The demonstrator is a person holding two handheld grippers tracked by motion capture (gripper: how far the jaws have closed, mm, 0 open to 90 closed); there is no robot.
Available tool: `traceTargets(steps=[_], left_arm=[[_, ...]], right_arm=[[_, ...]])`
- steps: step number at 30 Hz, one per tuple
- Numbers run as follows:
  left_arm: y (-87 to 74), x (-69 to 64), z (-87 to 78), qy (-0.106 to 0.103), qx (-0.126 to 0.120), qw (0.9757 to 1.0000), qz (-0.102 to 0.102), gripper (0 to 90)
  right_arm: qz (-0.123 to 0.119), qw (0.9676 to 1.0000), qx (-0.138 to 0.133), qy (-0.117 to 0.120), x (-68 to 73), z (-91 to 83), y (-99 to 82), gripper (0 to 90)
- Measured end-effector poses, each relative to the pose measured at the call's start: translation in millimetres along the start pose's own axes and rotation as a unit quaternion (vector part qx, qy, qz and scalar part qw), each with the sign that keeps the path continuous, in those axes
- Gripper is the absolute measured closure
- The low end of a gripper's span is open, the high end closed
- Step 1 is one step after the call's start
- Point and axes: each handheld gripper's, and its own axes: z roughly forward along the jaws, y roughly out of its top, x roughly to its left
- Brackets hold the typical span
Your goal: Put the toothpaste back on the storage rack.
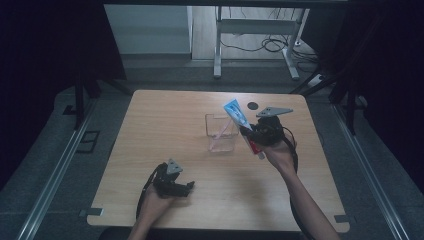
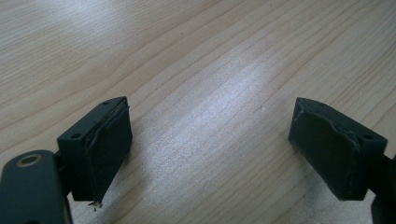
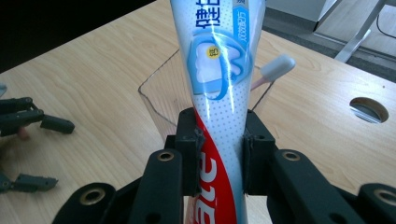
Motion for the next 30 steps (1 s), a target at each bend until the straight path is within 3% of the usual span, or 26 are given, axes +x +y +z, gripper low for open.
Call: traceTargets(steps=[30], left_arm=[[0.0,0.1,0.1,0.0,0.0,1.0,0.0,13.4]], right_arm=[[-0.002,0.9994,-0.036,-0.002,-2.4,35.6,33.1,72.6]])
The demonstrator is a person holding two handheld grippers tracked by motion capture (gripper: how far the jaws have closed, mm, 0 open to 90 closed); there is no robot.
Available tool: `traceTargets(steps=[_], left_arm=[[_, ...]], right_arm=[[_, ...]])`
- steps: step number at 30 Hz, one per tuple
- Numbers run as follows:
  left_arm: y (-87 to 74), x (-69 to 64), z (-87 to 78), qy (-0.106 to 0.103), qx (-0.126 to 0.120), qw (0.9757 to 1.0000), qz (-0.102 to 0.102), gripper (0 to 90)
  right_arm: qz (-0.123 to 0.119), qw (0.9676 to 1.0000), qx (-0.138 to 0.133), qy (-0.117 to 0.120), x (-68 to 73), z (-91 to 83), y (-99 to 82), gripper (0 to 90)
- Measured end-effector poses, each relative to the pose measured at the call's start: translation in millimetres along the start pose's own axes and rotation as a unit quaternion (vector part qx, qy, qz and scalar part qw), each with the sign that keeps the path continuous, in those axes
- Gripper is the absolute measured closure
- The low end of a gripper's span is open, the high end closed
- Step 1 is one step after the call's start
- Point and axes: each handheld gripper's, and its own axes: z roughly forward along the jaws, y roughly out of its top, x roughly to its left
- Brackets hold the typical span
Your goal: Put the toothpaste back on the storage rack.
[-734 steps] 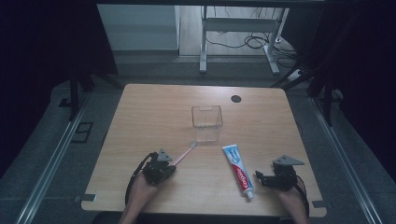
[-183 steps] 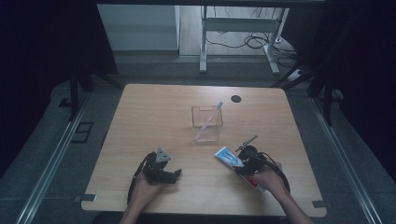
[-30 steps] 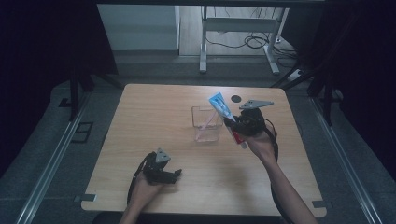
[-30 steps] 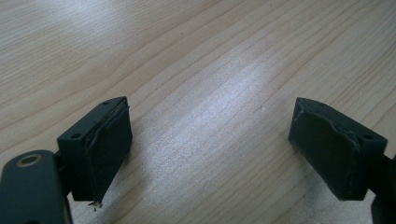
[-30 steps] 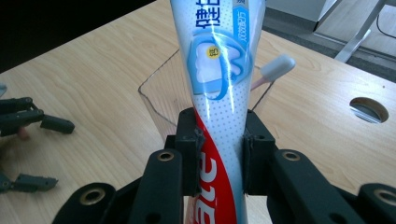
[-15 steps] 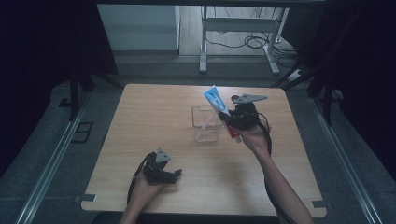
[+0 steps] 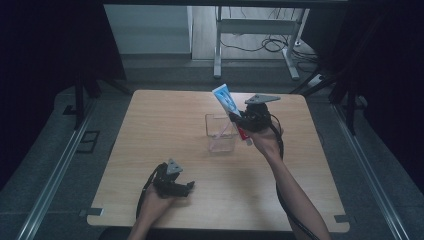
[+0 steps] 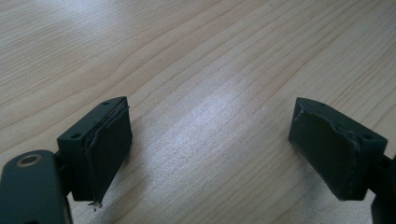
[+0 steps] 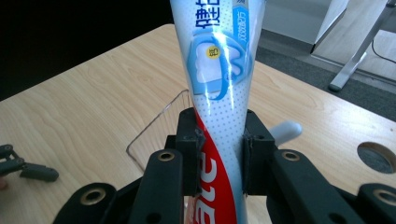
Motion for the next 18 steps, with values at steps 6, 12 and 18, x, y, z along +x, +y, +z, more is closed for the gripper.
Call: traceTargets(steps=[6,12,18], left_arm=[[0.0,0.1,-0.1,0.0,0.0,1.0,0.001,13.4],[-0.1,-0.2,0.1,-0.001,0.0,1.0,-0.001,13.4],[-0.1,-0.1,0.0,0.0,0.0,1.0,-0.001,13.4]], right_arm=[[-0.006,1.0,-0.005,-0.004,0.1,8.1,7.5,72.7],[-0.006,0.9999,-0.011,-0.003,0.7,16.8,13.9,72.7],[-0.002,0.9998,-0.018,-0.002,0.9,26.1,19.2,72.7]])
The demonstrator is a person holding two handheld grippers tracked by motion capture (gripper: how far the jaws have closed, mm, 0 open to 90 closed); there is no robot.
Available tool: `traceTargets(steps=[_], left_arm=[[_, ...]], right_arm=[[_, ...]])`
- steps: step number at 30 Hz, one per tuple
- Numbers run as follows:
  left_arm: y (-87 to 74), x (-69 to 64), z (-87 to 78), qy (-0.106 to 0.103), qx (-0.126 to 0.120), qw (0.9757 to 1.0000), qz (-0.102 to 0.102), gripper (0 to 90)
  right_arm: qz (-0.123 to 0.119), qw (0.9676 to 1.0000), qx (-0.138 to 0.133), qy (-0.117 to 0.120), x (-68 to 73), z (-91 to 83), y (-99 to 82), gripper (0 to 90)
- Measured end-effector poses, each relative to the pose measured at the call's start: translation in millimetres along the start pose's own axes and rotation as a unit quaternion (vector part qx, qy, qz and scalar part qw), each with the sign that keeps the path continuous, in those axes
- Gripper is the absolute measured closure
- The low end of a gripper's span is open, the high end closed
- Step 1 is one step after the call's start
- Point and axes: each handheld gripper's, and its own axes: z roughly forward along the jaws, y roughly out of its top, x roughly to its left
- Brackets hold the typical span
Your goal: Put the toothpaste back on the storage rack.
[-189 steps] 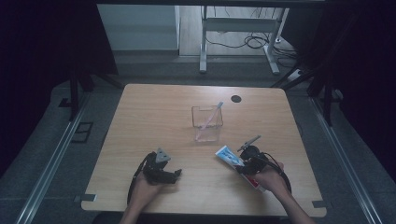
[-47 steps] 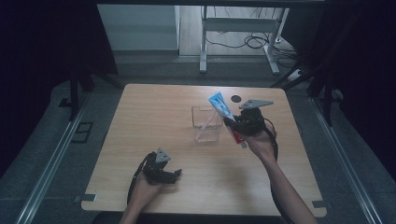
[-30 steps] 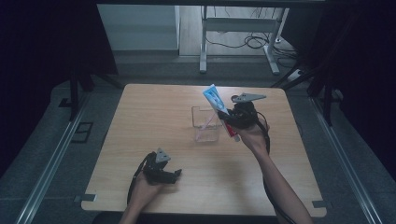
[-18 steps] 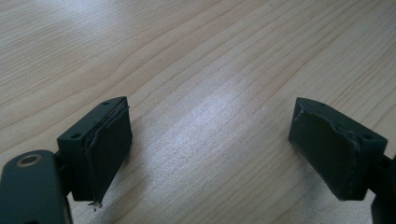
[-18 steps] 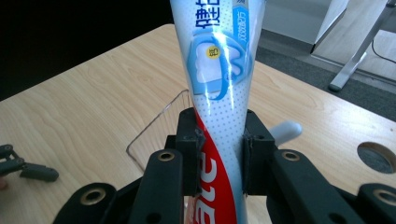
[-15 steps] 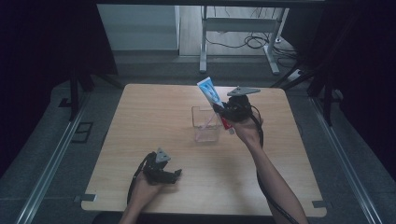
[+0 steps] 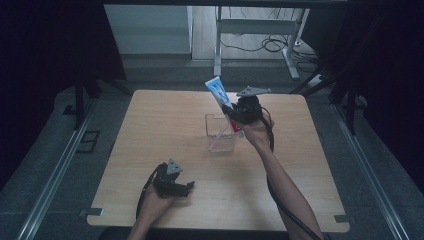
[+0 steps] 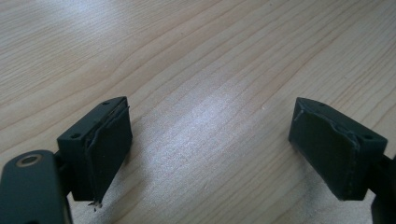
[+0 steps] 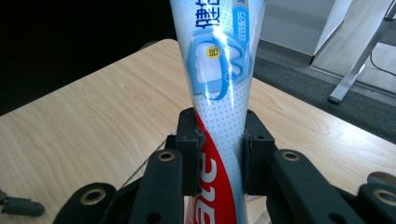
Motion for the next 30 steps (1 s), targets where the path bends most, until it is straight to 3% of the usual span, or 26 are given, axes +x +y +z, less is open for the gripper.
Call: traceTargets(steps=[16,30], left_arm=[[0.0,-0.1,0.0,0.0,0.0,1.0,-0.001,13.4],[0.0,-0.1,0.0,0.0,0.0,1.0,-0.001,13.4]], right_arm=[[0.003,0.9999,-0.012,-0.002,-0.2,27.3,6.3,72.6],[-0.002,1.0,-0.001,-0.001,0.0,47.3,-7.1,72.5]])
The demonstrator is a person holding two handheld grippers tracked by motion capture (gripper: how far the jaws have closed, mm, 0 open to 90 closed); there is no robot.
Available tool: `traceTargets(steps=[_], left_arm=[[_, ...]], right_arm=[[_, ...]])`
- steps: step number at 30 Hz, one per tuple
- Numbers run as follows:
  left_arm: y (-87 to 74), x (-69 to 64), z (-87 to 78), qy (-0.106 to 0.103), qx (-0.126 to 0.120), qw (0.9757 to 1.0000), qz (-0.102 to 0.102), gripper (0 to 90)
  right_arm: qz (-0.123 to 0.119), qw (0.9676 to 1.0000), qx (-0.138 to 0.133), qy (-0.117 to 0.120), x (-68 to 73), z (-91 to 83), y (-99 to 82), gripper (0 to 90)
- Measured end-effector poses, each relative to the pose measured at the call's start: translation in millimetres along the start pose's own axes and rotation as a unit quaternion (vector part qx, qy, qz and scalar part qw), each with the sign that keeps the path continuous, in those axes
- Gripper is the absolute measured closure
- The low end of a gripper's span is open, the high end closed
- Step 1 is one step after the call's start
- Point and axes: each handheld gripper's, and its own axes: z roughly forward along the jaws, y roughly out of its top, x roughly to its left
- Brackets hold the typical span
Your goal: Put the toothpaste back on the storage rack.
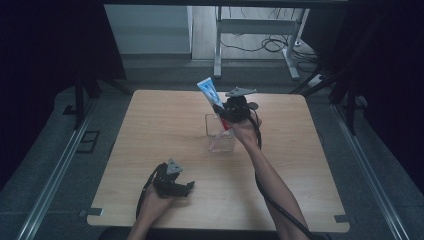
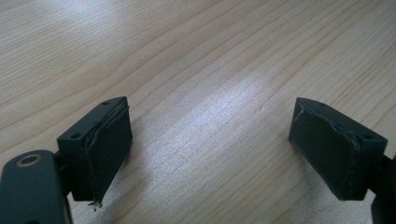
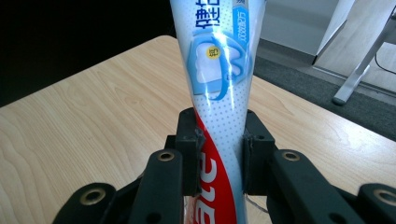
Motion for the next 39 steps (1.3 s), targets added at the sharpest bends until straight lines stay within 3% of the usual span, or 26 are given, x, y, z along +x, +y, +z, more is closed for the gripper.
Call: traceTargets(steps=[20,39], left_arm=[[0.0,0.3,-0.2,0.0,0.002,1.0,0.002,13.4],[0.0,-0.1,0.0,0.0,0.0,1.0,0.0,13.4]], right_arm=[[-0.01,0.9998,0.019,-0.002,-0.8,11.3,-20.6,71.7],[-0.019,0.9993,0.03,0.014,0.0,10.4,-27.7,70.3]])
